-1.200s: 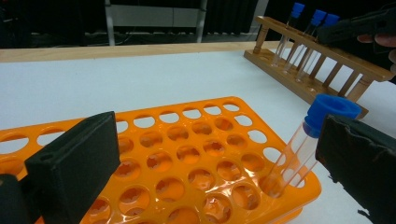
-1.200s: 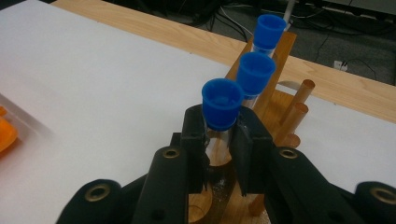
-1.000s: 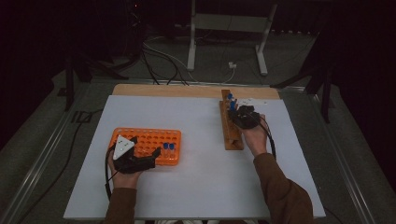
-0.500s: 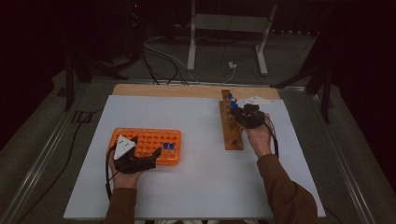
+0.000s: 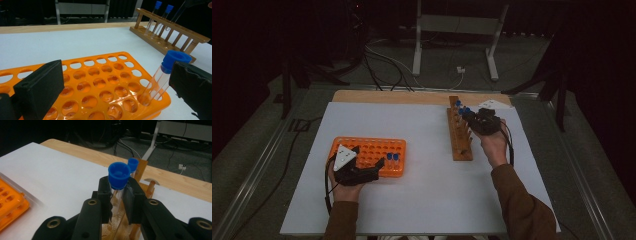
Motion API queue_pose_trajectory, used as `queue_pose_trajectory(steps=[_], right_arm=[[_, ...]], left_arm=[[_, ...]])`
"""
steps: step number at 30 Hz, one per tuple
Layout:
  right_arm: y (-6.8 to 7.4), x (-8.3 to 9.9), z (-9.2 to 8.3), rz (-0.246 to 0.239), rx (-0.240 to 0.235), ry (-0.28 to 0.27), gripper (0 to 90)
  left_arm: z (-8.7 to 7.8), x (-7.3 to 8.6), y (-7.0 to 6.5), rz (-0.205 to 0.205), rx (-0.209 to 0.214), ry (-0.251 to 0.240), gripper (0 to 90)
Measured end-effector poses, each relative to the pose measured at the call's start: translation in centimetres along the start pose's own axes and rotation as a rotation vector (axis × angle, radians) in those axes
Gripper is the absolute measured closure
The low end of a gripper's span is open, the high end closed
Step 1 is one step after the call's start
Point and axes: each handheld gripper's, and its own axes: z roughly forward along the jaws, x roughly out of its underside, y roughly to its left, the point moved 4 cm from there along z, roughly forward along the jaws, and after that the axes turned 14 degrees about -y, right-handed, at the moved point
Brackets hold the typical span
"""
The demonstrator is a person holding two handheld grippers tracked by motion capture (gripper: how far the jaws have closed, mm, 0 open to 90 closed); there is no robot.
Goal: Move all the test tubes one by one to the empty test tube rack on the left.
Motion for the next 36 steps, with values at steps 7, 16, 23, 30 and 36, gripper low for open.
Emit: queue_pose_trajectory(steps=[7,16,23,30,36], right_arm=[[0.1,-0.8,-0.9,-0.003,-0.004,-0.028,77.5],[0.8,-1.7,-2.3,-0.025,-0.036,-0.061,77.5],[2.0,-1.9,-2.6,-0.027,-0.086,-0.054,77.5],[4.0,-1.8,-2.5,-0.034,-0.142,-0.038,77.5],[5.6,-2.0,-2.7,-0.035,-0.187,-0.034,77.4]], left_arm=[[-0.3,-0.4,0.1,-0.002,-0.015,-0.019,0.9],[-0.6,-1.6,-0.2,0.004,-0.020,-0.052,0.9],[0.0,-2.8,-1.7,0.027,0.020,-0.062,1.3],[1.2,-3.7,-3.3,0.067,0.055,-0.044,1.7],[2.2,-5.0,-4.6,0.089,0.093,-0.047,5.4]])
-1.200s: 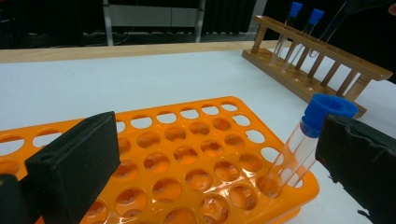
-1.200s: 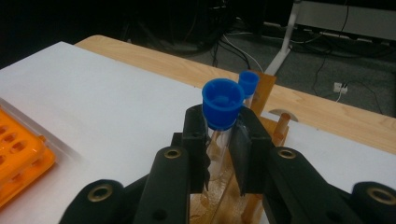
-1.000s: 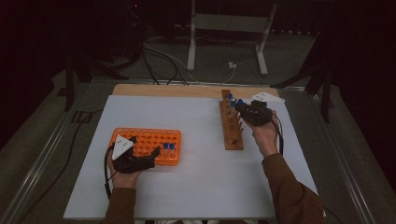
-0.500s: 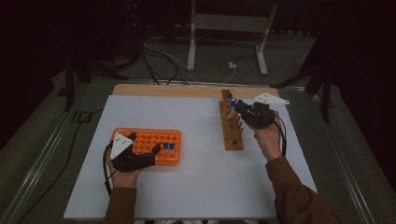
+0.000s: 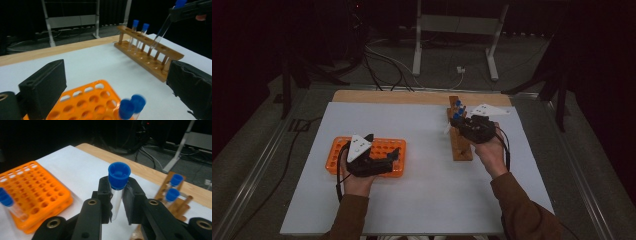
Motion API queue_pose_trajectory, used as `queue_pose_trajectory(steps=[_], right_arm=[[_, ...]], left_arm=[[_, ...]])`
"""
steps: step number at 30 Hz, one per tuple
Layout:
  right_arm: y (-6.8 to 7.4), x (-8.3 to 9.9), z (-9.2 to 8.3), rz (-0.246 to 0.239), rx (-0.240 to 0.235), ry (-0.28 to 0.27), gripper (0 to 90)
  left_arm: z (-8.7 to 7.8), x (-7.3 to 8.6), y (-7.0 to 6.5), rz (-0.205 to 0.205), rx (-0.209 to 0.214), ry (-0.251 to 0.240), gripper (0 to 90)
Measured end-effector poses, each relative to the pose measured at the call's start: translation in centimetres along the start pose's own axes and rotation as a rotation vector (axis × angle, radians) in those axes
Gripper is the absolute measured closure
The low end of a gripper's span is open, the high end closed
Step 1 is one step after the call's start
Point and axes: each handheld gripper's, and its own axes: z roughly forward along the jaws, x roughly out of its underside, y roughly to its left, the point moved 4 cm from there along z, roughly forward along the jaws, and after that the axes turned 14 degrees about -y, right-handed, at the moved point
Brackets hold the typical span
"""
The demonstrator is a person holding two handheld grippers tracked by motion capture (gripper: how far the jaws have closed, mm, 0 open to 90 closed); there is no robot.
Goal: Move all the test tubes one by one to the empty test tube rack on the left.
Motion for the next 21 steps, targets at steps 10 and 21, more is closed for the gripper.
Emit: queue_pose_trajectory(steps=[10,21], right_arm=[[2.6,-0.2,0.6,0.000,-0.070,0.022,77.4],[5.7,-0.9,1.7,-0.012,-0.140,0.042,77.3]], left_arm=[[2.2,-0.8,-1.6,0.021,0.047,0.030,12.3],[4.2,-1.0,-3.8,0.076,0.084,0.070,24.4]])
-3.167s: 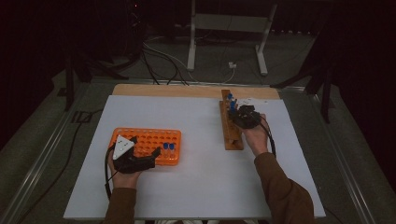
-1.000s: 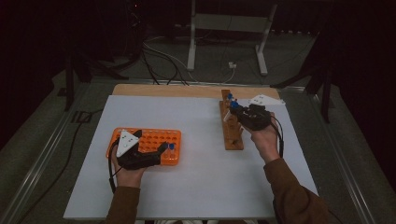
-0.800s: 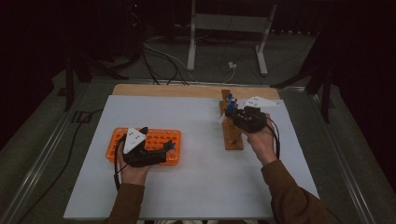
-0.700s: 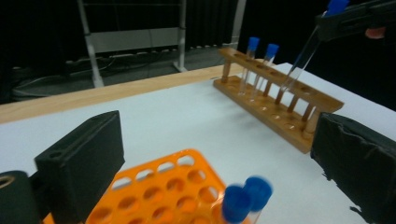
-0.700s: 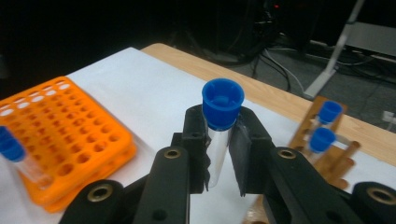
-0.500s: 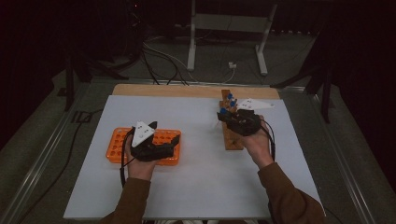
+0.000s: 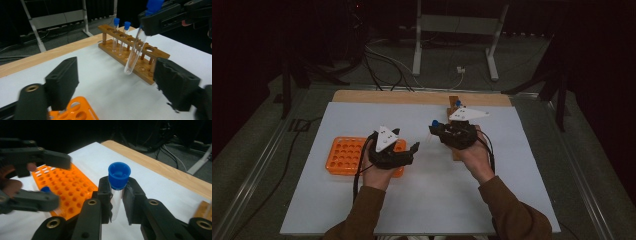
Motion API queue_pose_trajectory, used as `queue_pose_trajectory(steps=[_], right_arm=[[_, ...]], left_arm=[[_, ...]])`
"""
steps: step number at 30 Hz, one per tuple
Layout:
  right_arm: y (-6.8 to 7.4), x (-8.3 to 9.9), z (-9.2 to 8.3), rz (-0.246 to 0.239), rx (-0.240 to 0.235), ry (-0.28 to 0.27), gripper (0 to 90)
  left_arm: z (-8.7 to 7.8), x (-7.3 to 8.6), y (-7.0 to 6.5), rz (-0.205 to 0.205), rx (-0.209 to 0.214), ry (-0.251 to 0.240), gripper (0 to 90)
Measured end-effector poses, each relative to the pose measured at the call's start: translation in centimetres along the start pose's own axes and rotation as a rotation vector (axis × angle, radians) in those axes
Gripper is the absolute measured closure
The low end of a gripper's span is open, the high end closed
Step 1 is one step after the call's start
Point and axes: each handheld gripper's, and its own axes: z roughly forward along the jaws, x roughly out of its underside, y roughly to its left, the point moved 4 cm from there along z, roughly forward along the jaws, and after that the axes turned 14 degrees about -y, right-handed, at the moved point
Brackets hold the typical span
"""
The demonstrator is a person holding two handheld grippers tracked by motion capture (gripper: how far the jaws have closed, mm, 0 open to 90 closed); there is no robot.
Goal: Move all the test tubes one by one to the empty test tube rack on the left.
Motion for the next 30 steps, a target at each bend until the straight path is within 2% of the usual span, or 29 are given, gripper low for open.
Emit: queue_pose_trajectory(steps=[6,14,20,23,26,27,30], right_arm=[[1.3,-0.5,0.4,0.003,-0.037,0.001,77.3],[2.4,-0.5,0.7,0.018,-0.083,0.008,77.3],[2.7,-0.4,1.0,0.030,-0.106,0.010,77.3],[2.8,-0.3,1.0,0.027,-0.107,0.016,77.3],[2.8,-0.3,1.1,0.033,-0.114,0.018,76.7],[2.7,-0.3,1.0,0.036,-0.115,0.015,75.9],[2.5,-0.5,0.8,0.056,-0.122,-0.007,63.5]], left_arm=[[0.8,0.1,-0.6,0.030,0.034,0.023,44.4],[1.1,0.2,-1.0,0.033,0.069,0.020,64.9],[1.1,0.2,-1.1,0.046,0.091,0.022,75.7],[1.1,0.3,-1.2,0.068,0.096,0.027,77.8],[1.1,0.3,-1.3,0.068,0.100,0.027,78.3],[1.1,0.3,-1.2,0.066,0.096,0.028,78.4],[1.1,0.3,-0.9,0.054,0.084,0.029,78.4]])
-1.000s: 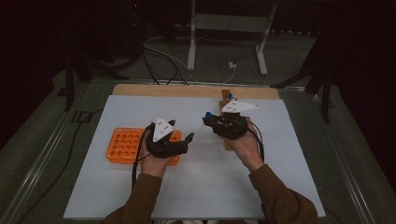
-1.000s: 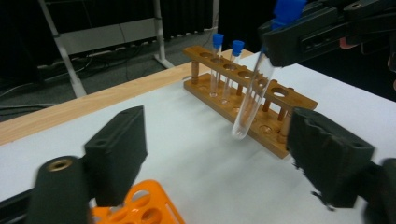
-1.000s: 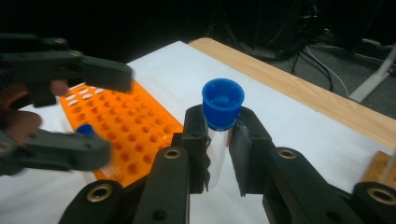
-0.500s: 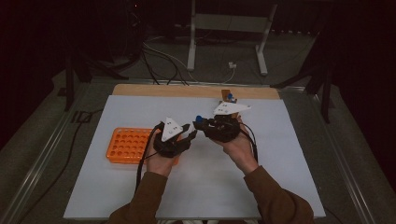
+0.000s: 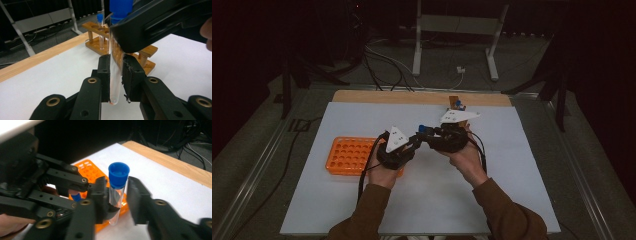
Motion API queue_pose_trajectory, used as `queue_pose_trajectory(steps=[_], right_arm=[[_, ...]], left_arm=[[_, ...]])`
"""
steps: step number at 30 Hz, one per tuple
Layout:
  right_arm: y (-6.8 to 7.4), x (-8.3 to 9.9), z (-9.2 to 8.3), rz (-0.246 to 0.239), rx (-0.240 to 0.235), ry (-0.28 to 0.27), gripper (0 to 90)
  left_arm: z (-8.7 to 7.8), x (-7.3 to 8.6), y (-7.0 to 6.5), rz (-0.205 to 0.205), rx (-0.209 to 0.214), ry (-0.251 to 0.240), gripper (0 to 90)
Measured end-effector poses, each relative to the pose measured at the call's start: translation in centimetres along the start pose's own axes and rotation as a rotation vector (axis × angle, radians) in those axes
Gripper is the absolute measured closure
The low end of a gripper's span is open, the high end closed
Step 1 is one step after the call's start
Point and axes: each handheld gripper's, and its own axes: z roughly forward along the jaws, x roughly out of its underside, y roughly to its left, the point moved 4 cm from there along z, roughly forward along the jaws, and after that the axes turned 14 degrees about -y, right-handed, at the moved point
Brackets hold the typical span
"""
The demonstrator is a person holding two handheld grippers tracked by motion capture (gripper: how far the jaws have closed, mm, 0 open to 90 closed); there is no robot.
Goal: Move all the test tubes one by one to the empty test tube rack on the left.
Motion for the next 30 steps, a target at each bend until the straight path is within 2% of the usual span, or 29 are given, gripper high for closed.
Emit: queue_pose_trajectory(steps=[4,13,19,25,30], right_arm=[[-0.6,-0.3,-0.6,0.019,0.008,-0.019,47.4],[-2.2,0.2,-2.0,-0.003,0.105,-0.028,15.9],[-3.4,1.2,-3.1,-0.014,0.152,-0.020,6.7],[-4.5,2.0,-4.4,0.008,0.174,-0.031,3.9],[-5.3,2.9,-5.2,-0.009,0.213,-0.017,2.4]], left_arm=[[-0.2,-0.1,0.6,-0.016,-0.013,-0.007,78.5],[-1.1,-0.2,2.0,-0.038,-0.051,-0.024,78.4],[-2.3,0.0,3.1,-0.054,-0.080,-0.036,78.4],[-3.6,0.5,4.2,-0.086,-0.110,-0.050,78.4],[-4.6,1.1,4.9,-0.113,-0.127,-0.059,78.4]])
